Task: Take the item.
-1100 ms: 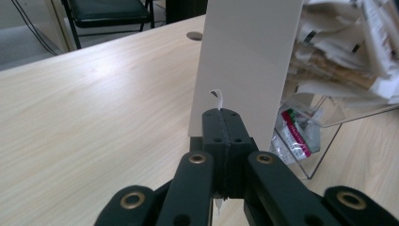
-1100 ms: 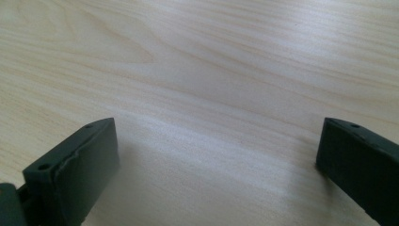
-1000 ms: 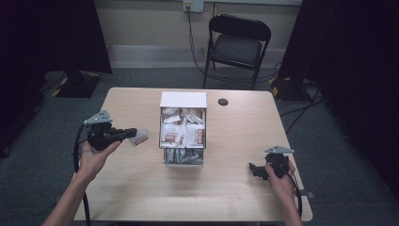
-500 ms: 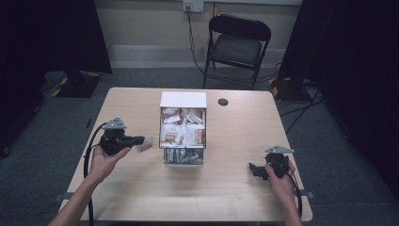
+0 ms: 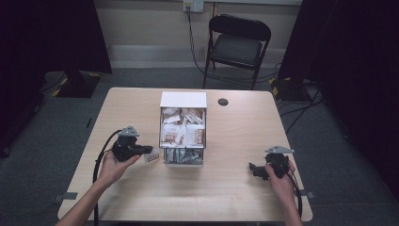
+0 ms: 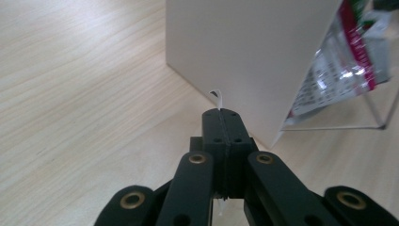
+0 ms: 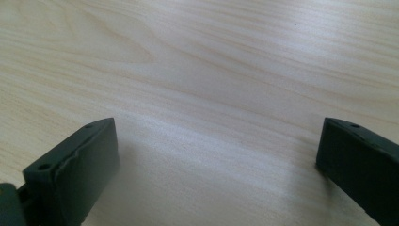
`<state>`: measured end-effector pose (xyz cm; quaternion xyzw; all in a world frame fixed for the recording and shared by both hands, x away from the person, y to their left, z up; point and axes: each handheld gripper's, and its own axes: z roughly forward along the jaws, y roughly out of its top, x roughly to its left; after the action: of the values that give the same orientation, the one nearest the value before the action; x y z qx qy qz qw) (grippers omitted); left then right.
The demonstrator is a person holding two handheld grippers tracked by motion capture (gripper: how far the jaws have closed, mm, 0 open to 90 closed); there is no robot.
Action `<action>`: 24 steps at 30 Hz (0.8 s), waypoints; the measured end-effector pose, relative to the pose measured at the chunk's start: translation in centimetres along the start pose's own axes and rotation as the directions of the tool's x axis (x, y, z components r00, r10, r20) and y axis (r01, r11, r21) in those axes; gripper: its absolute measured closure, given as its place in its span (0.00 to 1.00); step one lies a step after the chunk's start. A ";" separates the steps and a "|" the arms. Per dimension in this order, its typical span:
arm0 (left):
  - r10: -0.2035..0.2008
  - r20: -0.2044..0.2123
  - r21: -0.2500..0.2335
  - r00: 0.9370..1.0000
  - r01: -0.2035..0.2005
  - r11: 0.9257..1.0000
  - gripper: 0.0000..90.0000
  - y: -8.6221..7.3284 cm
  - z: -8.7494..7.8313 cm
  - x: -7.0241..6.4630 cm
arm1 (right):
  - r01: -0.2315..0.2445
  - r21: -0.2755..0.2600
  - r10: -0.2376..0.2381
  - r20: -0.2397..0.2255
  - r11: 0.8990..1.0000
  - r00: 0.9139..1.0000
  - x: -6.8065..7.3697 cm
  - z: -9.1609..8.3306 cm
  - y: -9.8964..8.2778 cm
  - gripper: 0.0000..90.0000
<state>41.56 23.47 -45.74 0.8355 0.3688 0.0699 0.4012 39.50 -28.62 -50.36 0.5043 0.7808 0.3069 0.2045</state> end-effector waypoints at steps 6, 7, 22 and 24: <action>-0.042 -0.017 0.020 0.999 0.043 0.999 1.00 -0.6 1.0 0.9 | 0.001 0.000 -0.001 0.000 1.000 1.000 0.0 0.0 0.0 0.00; -0.053 -0.012 0.019 0.999 0.054 0.998 1.00 -0.6 1.1 1.0 | 0.001 0.000 -0.001 -0.001 1.000 1.000 0.0 0.0 0.0 0.00; -0.094 -0.052 0.030 0.994 0.095 0.995 0.66 -0.9 1.2 1.8 | 0.000 0.000 0.000 0.000 1.000 1.000 0.0 0.0 0.0 0.00; -0.104 -0.055 0.016 0.993 0.105 0.994 0.58 -0.8 1.0 1.9 | 0.000 0.000 0.000 -0.001 1.000 1.000 0.0 0.0 0.0 0.00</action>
<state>42.86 24.48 -47.35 0.8167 0.4232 0.0678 0.3864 39.50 -28.62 -50.36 0.5042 0.7809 0.3070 0.2042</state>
